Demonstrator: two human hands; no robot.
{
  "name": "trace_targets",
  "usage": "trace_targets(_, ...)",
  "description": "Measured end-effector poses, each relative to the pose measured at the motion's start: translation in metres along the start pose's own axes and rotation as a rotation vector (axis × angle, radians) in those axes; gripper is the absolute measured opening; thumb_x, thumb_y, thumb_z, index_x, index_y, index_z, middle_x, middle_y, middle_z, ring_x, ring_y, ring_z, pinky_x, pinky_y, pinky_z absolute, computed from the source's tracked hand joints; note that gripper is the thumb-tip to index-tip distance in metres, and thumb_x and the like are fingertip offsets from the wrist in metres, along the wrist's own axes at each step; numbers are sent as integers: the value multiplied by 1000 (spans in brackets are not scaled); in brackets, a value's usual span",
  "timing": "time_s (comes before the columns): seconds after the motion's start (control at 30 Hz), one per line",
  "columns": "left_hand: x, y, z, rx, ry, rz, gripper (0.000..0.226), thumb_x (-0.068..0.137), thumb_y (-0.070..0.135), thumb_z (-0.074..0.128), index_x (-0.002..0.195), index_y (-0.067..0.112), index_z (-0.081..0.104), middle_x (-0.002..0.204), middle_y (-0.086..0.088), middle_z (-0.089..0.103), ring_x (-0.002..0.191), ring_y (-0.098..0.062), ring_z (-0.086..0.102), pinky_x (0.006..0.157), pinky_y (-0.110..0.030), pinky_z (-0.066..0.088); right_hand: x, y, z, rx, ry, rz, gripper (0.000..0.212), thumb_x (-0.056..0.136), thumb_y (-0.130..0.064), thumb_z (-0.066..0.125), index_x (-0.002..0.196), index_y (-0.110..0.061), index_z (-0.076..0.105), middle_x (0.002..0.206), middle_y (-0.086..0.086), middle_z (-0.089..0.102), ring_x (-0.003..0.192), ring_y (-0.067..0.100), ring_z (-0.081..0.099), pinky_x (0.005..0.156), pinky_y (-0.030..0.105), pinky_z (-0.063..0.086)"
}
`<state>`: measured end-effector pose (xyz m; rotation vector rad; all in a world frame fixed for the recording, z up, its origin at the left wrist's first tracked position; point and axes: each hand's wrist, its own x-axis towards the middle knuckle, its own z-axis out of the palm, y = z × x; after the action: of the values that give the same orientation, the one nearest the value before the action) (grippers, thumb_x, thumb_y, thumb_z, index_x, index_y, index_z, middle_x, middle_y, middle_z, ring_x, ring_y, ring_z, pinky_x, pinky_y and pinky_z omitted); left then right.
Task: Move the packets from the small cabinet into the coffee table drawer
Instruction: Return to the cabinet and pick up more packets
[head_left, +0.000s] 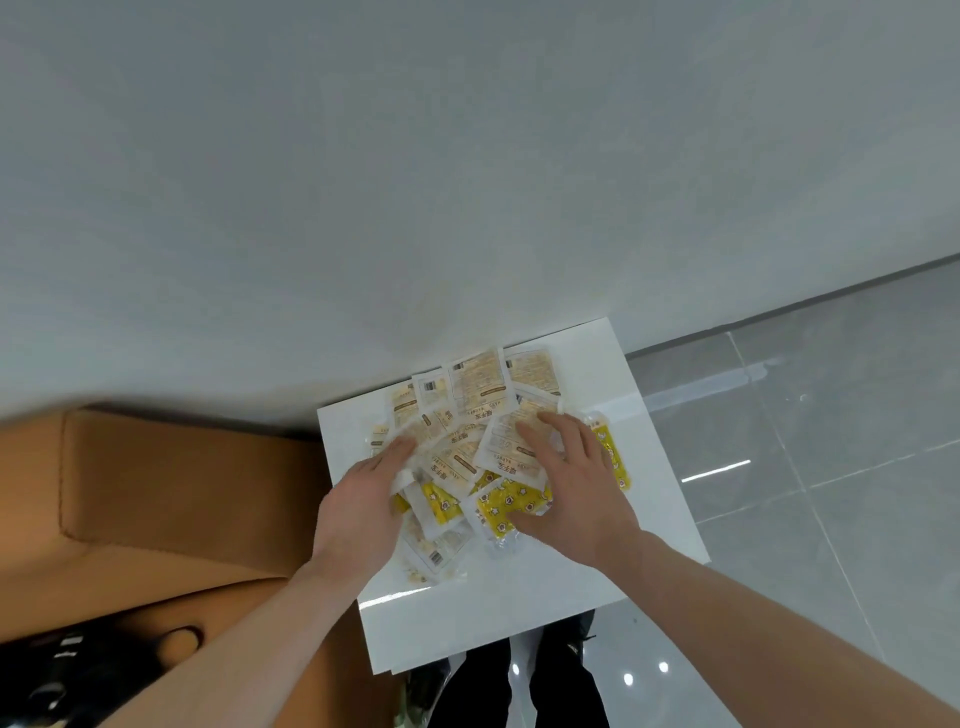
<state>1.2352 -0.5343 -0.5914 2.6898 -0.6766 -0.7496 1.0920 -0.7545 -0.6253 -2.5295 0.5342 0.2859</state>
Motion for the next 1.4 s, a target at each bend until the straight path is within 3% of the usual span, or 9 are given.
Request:
trace_targets(0.13,-4,1,-14,-78,187,-21,58,92,1,55,140,34,54,129,11,65,113,-16,63,88,-34,57,9,2,-7,239,145,222,94,74,-65,73,152,-27,35,158,1,28,142,25,33,114,47,35)
trace_targets(0.27,-1,10,-27,-231,295,-34,24,100,15,54,117,28,64,95,17,69,77,-1,63,64,-15,46,32,4,-16,260,76,358,102,75,-56,79,156,-23,26,156,4,33,140,28,38,112,50,38)
trace_targets(0.37,9,20,-32,-435,180,-135,9,96,24,65,104,27,65,91,17,70,83,1,65,69,-20,53,51,2,-21,254,-12,396,108,73,-55,81,157,-23,21,153,5,37,137,30,39,111,51,38)
trace_targets(0.5,25,26,-29,-554,-133,-193,22,92,26,72,112,34,68,103,19,73,93,-1,70,71,-16,54,72,-1,-24,280,-93,503,115,68,-55,85,157,-22,20,147,5,45,135,33,41,110,52,38)
trace_targets(0.63,37,20,-13,-483,-280,-233,30,91,33,71,121,33,68,113,13,71,102,-10,69,83,-35,61,82,0,-23,423,-92,638,115,64,-48,89,156,-22,24,144,3,53,135,31,46,110,53,42)
trace_targets(0.97,53,30,-1,-394,-214,-164,41,93,42,66,130,26,59,121,14,64,109,-9,60,89,-26,51,72,11,-38,749,53,695,17,78,-36,78,86,-26,66,81,-8,70,78,19,70,76,41,62)
trace_targets(1.07,61,34,-8,-388,-186,-134,40,93,48,64,127,26,59,118,12,65,107,-10,62,80,-21,49,63,13,-50,848,72,711,12,83,-29,76,88,-19,73,83,-2,75,72,17,71,58,29,57)
trace_targets(1.27,100,70,-14,-447,-233,-93,30,98,37,61,125,25,68,117,8,71,99,-10,65,74,-18,47,36,26,-60,1065,134,801,5,86,-21,76,88,-17,75,82,-2,76,69,11,71,60,25,52)
trace_targets(1.4,124,82,10,-359,-220,-287,41,91,53,62,122,27,70,121,1,69,111,-24,64,94,-36,52,9,43,-52,1141,135,896,9,85,-15,74,93,-14,73,87,4,78,84,24,75,76,39,61)
